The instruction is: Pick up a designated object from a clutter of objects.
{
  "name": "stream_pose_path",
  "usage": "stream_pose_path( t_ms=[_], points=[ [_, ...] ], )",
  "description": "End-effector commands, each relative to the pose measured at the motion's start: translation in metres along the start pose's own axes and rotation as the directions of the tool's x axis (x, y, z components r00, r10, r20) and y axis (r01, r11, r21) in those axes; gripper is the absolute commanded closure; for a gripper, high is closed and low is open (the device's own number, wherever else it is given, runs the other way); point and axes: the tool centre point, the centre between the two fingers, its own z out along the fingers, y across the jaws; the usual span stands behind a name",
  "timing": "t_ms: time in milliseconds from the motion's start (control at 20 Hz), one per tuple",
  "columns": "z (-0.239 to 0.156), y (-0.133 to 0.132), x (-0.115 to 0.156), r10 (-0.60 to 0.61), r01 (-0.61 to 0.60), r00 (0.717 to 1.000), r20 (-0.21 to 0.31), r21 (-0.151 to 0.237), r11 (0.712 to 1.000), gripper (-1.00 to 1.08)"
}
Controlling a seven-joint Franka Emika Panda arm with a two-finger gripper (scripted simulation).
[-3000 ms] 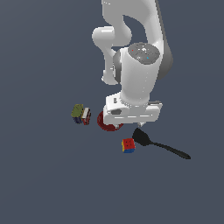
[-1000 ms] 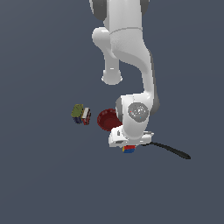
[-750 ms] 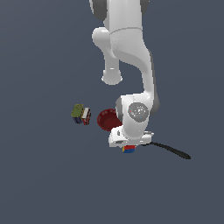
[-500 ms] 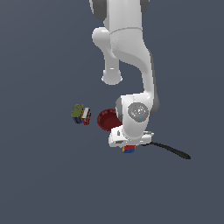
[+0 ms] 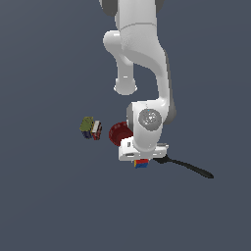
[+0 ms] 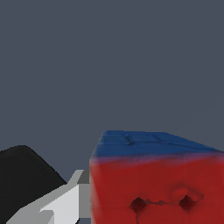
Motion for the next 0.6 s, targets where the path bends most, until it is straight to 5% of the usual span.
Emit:
stream_pose_path(
  t_ms=[0, 550],
  points=[
    [-0.010, 0.008, -0.005, 0.001, -0.001, 1.000, -0.003, 0.000, 1.000, 1.08],
    [-0.078, 0.068, -0.052, 0.001, -0.001, 1.000, -0.003, 0.000, 1.000, 1.08]
  ],
)
